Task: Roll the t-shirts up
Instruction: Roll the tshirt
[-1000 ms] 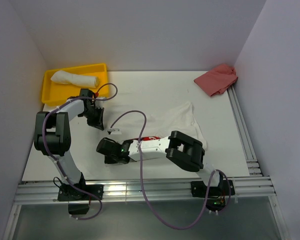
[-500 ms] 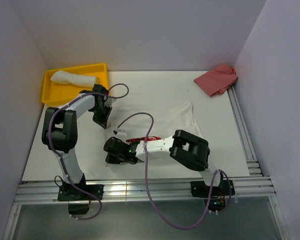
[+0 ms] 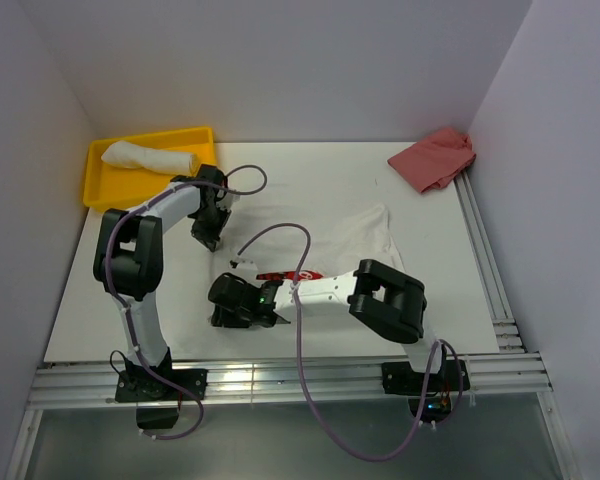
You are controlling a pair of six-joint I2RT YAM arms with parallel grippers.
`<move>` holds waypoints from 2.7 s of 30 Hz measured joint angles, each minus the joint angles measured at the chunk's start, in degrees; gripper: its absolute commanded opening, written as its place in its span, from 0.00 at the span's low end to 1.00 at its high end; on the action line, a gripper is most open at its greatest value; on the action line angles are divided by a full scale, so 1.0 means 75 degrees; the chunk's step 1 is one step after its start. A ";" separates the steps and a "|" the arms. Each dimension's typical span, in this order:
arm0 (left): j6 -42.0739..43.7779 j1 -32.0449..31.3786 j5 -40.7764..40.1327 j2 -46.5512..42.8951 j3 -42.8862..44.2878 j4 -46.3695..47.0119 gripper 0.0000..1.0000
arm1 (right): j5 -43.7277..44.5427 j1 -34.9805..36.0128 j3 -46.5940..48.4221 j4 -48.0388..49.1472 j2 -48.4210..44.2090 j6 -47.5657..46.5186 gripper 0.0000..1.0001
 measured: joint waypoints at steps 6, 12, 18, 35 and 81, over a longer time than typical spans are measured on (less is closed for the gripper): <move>-0.0009 -0.0093 -0.0181 0.0000 0.0102 0.0050 0.00 | 0.0635 0.0017 0.1134 -0.1274 -0.0055 -0.0300 0.49; -0.0023 -0.0122 -0.0274 0.0023 0.0122 0.0041 0.00 | 0.1384 -0.0055 0.3229 -0.2157 0.0554 -0.0673 0.50; -0.0029 -0.0146 -0.0312 0.0111 0.0178 0.0038 0.00 | 0.1868 -0.0286 0.4106 -0.2591 0.1664 -0.1017 0.52; -0.0166 -0.0254 -0.0338 0.0114 0.0239 0.0029 0.00 | 0.2573 -0.0452 0.5243 -0.3223 0.2500 -0.1393 0.53; 0.0597 0.1218 0.2471 -0.0921 0.1017 -0.0799 0.54 | -0.1445 -0.2095 -0.1772 0.5520 0.0915 0.1329 0.00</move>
